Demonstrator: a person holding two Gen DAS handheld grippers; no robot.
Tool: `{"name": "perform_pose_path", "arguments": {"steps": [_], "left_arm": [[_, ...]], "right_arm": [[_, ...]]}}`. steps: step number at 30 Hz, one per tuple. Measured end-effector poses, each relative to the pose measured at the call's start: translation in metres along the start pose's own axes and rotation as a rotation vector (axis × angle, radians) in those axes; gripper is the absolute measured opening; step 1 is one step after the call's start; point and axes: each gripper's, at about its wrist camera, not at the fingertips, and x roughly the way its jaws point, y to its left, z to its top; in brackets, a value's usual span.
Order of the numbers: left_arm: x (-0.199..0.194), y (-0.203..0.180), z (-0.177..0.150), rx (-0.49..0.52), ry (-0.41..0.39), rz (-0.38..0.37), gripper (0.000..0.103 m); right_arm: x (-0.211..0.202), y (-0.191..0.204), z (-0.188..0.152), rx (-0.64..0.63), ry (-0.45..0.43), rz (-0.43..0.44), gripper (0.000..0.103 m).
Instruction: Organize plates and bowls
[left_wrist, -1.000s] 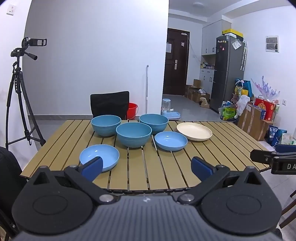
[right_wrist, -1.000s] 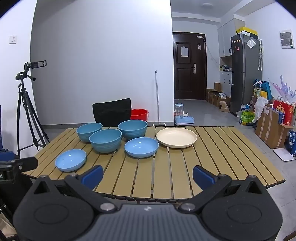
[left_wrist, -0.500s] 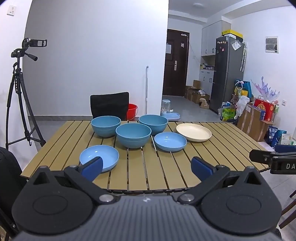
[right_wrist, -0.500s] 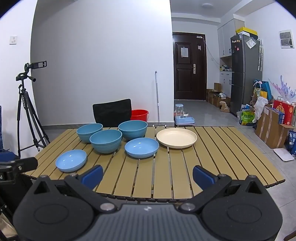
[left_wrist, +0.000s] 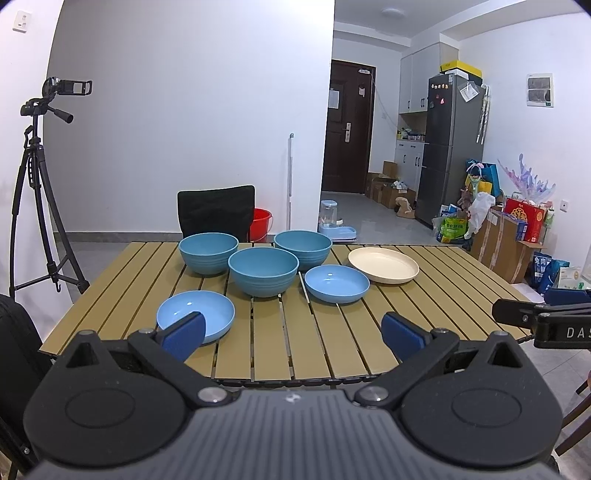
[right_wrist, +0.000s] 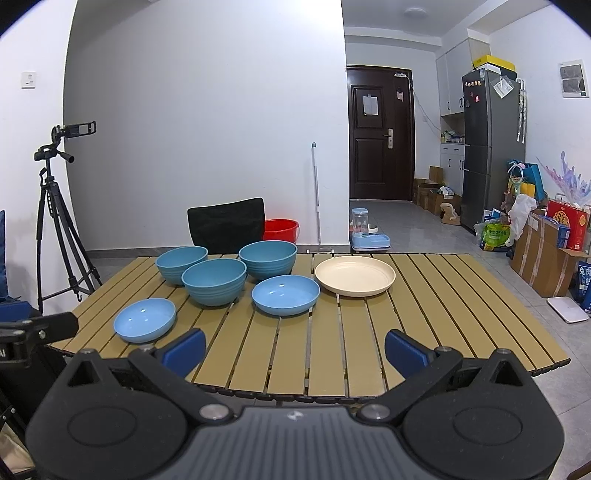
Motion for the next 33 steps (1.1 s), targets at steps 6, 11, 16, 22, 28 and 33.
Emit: {"name": "perform_pose_path", "arguments": {"steps": [6, 11, 16, 22, 28, 33], "left_arm": [[-0.0025, 0.0001, 0.0004, 0.001, -0.005, -0.005, 0.103], [-0.0043, -0.0002, 0.0007, 0.001, -0.006, -0.006, 0.103], [-0.0050, 0.0000, 0.0009, 0.001, -0.007, -0.008, 0.103], [-0.0046, 0.0036, -0.0008, 0.002, -0.011, -0.012, 0.103], [-0.0043, 0.0039, -0.0010, 0.003, -0.012, -0.014, 0.103], [-0.0044, 0.0039, -0.0007, 0.004, -0.013, -0.014, 0.103]], "right_arm": [[-0.0006, 0.0006, 0.0001, 0.000, 0.000, -0.001, 0.103], [-0.0009, 0.0010, 0.0000, 0.000, -0.001, -0.001, 0.103], [-0.0011, 0.0012, 0.0000, -0.001, -0.001, -0.001, 0.103], [-0.0019, 0.0015, -0.0001, -0.001, -0.003, -0.001, 0.103], [-0.0028, 0.0016, 0.0000, -0.001, -0.003, 0.000, 0.103], [-0.0031, 0.0019, 0.0000, -0.002, -0.004, 0.000, 0.103]]}}
